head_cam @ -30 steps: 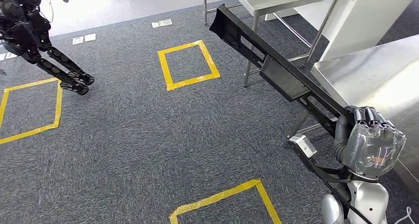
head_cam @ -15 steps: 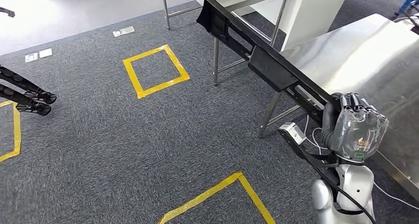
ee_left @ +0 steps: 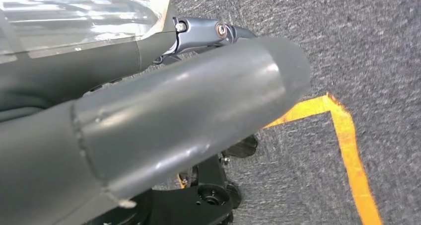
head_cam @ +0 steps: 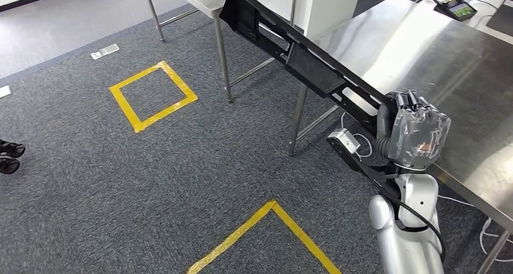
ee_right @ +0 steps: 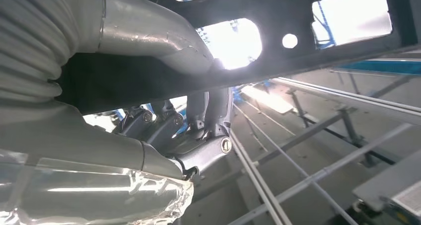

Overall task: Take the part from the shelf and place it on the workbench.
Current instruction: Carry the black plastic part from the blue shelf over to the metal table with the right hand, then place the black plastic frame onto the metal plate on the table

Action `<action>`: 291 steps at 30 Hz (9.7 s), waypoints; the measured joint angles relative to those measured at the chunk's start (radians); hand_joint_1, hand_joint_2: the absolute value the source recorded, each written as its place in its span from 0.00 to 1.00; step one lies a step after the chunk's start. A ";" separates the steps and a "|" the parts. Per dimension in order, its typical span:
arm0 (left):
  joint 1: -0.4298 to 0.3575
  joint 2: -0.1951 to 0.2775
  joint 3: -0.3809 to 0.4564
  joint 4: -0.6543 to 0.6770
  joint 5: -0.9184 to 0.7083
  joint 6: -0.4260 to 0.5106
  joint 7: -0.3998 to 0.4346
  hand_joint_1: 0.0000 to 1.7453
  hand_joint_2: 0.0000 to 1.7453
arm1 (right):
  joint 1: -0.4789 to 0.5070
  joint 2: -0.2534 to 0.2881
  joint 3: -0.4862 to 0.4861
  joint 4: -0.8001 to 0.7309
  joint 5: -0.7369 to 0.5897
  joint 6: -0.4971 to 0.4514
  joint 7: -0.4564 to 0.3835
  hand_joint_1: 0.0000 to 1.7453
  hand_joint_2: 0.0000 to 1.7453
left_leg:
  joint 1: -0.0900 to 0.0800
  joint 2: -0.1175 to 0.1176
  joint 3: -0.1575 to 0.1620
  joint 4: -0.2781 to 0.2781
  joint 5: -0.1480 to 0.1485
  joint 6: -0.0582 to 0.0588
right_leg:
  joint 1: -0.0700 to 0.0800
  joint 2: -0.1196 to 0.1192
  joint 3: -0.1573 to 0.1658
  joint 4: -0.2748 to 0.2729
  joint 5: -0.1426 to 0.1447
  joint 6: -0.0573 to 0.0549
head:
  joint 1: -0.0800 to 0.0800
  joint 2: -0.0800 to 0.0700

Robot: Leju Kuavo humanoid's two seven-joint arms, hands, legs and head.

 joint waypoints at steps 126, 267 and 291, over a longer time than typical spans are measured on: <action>0.028 0.011 0.048 0.005 -0.014 -0.075 -0.050 0.00 0.00 | -0.273 -0.167 0.121 0.416 -0.201 -0.072 -0.089 1.00 1.00 | 0.006 -0.106 -0.115 0.148 -0.030 -0.010 | -0.003 0.035 -0.008 0.015 -0.008 -0.020 | 0.016 0.000; 0.029 0.012 0.061 0.004 -0.123 -0.180 -0.106 0.00 1.00 | -0.297 -0.116 0.112 0.580 0.026 0.003 0.001 0.00 0.00 | -0.007 -0.115 0.003 -0.023 0.008 0.020 | 0.013 0.037 -0.034 0.002 0.022 -0.004 | 0.003 0.000; 0.029 0.012 0.060 0.004 -0.156 -0.232 -0.029 0.00 0.00 | -0.159 -0.094 0.040 0.403 0.064 0.125 0.016 0.00 0.00 | -0.018 -0.115 0.005 -0.022 0.008 0.021 | 0.008 0.037 -0.030 0.001 0.022 -0.003 | 0.002 0.000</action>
